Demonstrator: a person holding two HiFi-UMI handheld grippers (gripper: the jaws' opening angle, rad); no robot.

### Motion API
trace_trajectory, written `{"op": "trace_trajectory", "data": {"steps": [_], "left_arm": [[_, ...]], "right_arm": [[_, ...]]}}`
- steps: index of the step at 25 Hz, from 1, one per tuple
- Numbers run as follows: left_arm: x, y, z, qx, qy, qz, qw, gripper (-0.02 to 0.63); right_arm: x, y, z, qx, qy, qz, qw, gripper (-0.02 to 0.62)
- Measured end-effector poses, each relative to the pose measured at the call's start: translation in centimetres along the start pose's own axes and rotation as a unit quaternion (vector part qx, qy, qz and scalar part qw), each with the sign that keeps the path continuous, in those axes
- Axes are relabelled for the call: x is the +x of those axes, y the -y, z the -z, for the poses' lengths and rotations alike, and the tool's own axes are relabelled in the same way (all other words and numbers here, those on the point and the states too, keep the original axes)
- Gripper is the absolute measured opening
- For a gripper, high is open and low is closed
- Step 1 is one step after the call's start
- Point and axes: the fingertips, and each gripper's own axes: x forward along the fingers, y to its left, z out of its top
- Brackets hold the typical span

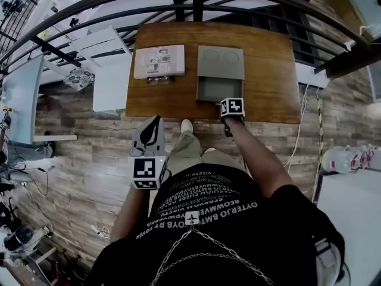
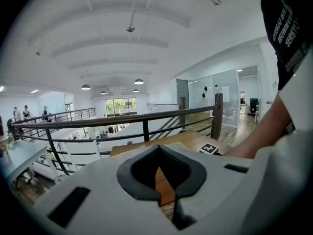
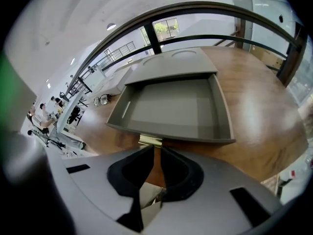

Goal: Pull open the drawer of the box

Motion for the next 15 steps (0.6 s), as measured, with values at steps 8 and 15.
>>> {"op": "trace_trajectory", "data": {"steps": [8, 15], "left_arm": [[0.1, 2.6, -0.1, 0.004, -0.016, 0.002, 0.9999, 0.006], [0.8, 3.0, -1.5, 0.027, -0.018, 0.013, 0.9994, 0.006]], "right_arm": [[0.9, -0.8, -0.5, 0.055, -0.004, -0.036, 0.998, 0.209], [1.3, -0.7, -0.7, 0.039, 0.000, -0.022, 0.999, 0.156]]}}
